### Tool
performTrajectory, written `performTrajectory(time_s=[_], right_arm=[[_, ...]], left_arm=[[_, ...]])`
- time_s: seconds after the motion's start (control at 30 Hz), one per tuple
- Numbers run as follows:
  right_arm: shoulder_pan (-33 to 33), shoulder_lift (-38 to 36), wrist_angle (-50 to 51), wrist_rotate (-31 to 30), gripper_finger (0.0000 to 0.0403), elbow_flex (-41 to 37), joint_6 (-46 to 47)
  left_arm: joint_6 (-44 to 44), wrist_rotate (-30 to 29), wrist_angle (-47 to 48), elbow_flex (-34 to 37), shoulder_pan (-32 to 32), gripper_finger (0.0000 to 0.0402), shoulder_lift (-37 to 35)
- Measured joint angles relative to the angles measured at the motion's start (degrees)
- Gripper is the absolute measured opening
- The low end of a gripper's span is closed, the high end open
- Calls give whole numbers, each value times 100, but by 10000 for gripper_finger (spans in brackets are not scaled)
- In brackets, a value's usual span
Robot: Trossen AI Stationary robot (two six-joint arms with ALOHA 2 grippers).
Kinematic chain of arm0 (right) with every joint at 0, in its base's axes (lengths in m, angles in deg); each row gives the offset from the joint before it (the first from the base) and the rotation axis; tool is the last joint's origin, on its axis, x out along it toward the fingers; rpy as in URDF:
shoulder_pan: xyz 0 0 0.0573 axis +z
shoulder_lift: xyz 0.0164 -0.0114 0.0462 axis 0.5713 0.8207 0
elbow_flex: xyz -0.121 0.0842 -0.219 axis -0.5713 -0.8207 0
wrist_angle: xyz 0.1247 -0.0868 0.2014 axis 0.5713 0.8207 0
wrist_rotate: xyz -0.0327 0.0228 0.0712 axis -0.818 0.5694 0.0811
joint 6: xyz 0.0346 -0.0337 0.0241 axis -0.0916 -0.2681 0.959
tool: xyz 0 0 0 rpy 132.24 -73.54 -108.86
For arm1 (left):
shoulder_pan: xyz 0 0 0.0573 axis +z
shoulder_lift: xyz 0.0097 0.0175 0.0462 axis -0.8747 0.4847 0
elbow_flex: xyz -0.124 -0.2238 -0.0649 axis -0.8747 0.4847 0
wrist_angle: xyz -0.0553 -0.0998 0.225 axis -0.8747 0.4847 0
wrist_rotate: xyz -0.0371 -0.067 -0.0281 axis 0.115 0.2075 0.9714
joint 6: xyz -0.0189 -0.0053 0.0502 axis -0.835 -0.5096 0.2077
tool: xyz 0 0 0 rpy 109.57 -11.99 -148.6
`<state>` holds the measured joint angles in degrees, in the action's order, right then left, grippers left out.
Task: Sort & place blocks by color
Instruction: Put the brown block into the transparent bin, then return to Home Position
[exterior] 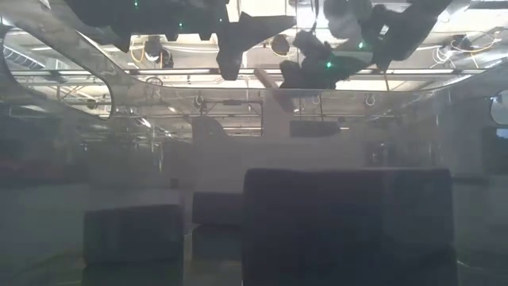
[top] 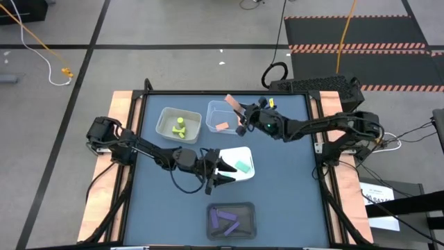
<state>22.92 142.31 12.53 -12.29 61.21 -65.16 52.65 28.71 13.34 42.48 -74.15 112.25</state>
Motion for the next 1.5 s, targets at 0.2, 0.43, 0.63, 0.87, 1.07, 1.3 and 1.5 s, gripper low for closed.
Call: performTrajectory(time_s=[0.2,0.43,0.63,0.87,1.07,1.3,1.5], right_arm=[[-288,277,-13,456,118,0,711],[-354,277,16,466,153,0,1058],[-354,274,164,609,196,0,1063],[-243,56,252,589,228,-2,1010],[56,-631,813,591,228,-2,822],[397,-1676,2367,583,227,-4,895],[709,-2272,3118,581,226,-118,1159]], left_arm=[[0,-137,31,0,0,200,0],[12,-136,55,0,0,200,0],[20,-139,41,0,0,200,0],[206,-140,44,0,-9,200,0],[448,-141,807,4,200,200,-138],[823,-147,2516,4,675,200,-973],[1201,-151,4122,4,1021,200,-1894]])
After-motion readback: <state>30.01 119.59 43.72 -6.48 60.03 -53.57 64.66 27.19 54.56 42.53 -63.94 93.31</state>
